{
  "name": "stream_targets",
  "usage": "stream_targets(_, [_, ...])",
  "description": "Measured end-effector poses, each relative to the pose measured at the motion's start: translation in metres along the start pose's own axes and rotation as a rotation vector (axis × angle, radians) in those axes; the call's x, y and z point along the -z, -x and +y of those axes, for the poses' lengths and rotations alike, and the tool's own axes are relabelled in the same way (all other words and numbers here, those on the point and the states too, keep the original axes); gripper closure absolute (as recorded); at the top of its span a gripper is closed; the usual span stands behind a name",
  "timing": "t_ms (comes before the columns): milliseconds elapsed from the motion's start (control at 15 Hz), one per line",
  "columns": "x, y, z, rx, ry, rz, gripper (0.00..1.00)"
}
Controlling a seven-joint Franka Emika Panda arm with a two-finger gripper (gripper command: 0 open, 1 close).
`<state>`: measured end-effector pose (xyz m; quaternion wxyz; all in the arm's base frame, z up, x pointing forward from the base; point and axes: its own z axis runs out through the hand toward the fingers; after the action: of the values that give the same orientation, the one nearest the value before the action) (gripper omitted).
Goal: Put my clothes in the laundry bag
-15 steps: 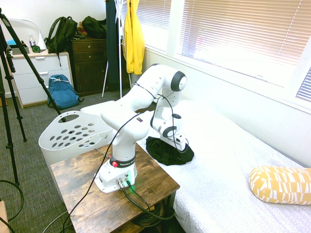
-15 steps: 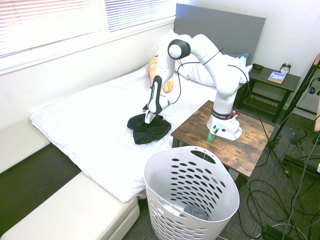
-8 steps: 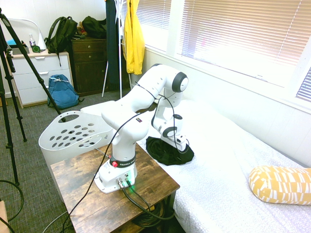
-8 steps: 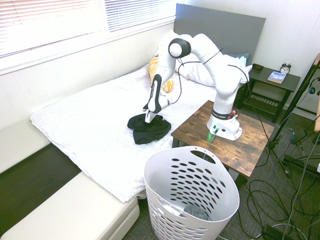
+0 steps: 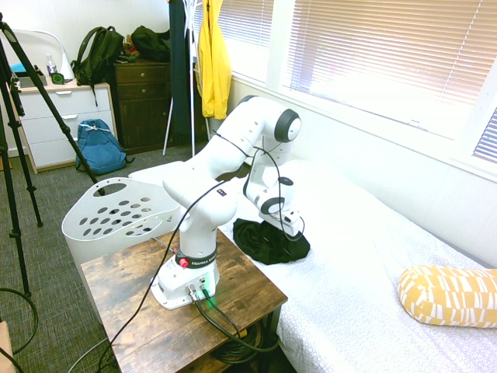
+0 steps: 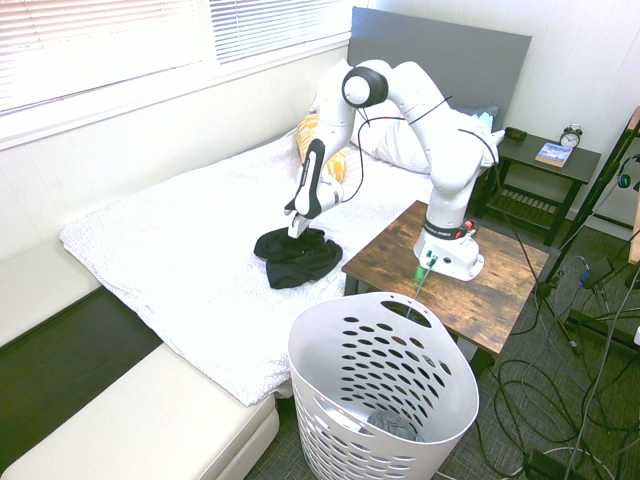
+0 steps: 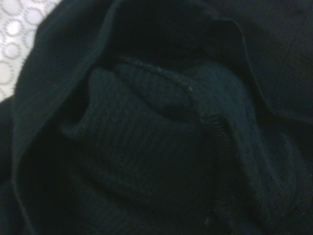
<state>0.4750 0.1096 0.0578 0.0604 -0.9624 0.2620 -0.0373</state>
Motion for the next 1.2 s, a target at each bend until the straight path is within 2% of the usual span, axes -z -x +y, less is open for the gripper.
stream_targets(133, [0.039,0.003,-0.012,0.03,-0.004,0.01,1.0])
stream_targets(333, [0.113,0.006,-0.056,0.09,-0.004,0.026,1.0])
stream_targets(600, [0.247,0.043,-0.132,0.15,0.032,0.087,1.0])
stream_targets(733, [0.328,0.092,-0.168,0.208,0.022,0.091,1.0])
stream_targets(867, [0.4,0.161,-0.182,0.277,0.018,0.1,1.0])
stream_targets(1200, [0.522,0.323,-0.158,0.442,-0.034,0.139,1.0])
